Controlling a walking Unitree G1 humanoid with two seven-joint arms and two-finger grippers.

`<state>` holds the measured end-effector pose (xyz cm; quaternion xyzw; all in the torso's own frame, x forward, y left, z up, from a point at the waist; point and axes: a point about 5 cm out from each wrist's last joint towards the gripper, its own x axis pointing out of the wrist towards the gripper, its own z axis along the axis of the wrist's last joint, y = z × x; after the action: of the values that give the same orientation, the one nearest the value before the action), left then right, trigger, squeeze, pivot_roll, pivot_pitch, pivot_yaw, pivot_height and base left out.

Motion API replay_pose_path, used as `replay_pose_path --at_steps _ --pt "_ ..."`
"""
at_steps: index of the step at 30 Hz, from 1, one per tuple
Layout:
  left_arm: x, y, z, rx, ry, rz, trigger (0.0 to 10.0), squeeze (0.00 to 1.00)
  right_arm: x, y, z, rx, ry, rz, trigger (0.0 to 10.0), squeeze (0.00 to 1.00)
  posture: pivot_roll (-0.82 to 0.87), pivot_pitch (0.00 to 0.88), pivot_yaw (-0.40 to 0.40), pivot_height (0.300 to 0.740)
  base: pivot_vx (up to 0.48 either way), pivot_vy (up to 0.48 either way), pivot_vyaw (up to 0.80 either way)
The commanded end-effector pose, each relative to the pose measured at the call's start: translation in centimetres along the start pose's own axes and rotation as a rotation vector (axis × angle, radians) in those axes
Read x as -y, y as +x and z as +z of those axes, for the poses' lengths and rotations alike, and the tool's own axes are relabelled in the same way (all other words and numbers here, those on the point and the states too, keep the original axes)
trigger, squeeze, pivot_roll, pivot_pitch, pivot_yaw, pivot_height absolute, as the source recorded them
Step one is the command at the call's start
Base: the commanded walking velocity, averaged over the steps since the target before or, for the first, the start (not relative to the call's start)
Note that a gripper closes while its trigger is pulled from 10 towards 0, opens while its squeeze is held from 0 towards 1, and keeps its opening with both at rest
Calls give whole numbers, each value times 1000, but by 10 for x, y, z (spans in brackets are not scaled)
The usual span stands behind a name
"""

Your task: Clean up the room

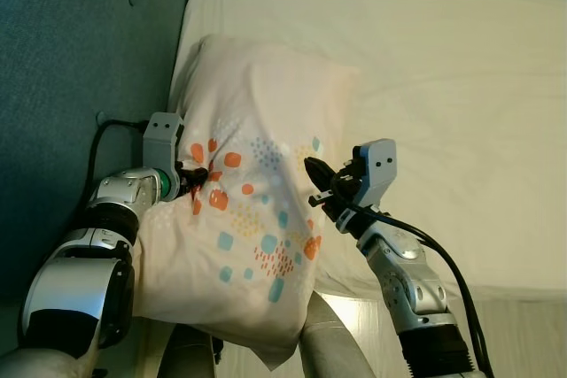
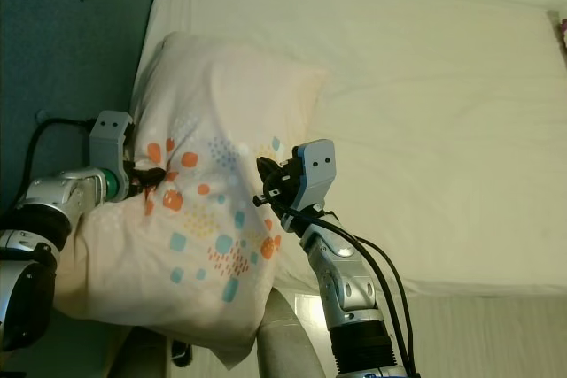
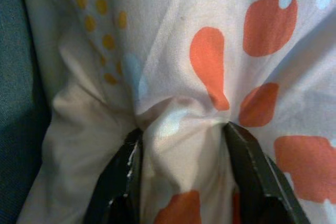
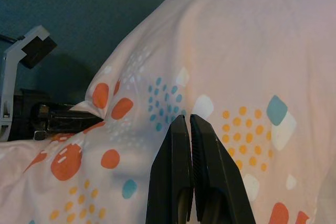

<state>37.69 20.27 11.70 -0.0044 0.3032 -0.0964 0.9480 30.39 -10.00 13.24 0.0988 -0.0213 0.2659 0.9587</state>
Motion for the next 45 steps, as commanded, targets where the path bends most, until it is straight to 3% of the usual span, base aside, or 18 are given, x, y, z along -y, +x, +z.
replay_pose_path --at_steps 1,14,24,26,27,28,31,32,34,36,37,40,45 --pt "1 4 -28 -85 -44 -22 0 0 2 -7 -8 -30 25 -20 10000 0 -54 408 -22 740 0 0 0" --pt "4 2 -1 42 -18 -29 0 0 2 -5 -8 -32 30 -27 10000 0 -45 395 -16 740 0 0 0" --pt "-14 -13 11 119 123 28 0 0 5 -2 -4 -18 26 -40 10000 0 -29 375 4 740 0 0 0" --pt "-21 -22 14 152 147 58 0 0 6 -2 -4 -15 25 -45 10000 0 -25 370 7 740 0 0 0" --pt "-26 -35 21 212 180 98 0 0 7 -2 -4 -12 24 -49 10000 0 -21 365 8 740 0 0 0" --pt "-26 -35 21 212 180 98 0 0 7 -2 -4 -12 24 -49 10000 0 -21 365 8 740 0 0 0" --pt "-34 -72 44 386 204 205 0 0 8 0 -4 -8 22 -49 10000 0 -10 352 7 740 0 0 0" --pt "-34 -72 44 386 204 205 0 0 8 0 -4 -8 22 -49 10000 0 -10 352 7 740 0 0 0" --pt "-35 -86 49 438 212 239 0 0 8 2 -3 -5 21 -44 10000 0 -8 344 7 740 0 0 0" --pt "-35 -86 49 438 212 239 0 0 8 2 -3 -5 21 -44 10000 0 -8 344 7 740 0 0 0" --pt "-30 -103 56 514 247 266 0 0 8 4 -1 -1 18 -41 10000 0 -8 336 8 740 0 0 0" --pt "-27 -115 63 565 278 294 0 0 10 4 0 2 16 -42 10000 0 -9 334 9 740 0 0 0" --pt "-27 -124 67 593 286 333 0 0 10 4 0 2 14 -44 10000 0 -6 328 15 740 0 0 0"
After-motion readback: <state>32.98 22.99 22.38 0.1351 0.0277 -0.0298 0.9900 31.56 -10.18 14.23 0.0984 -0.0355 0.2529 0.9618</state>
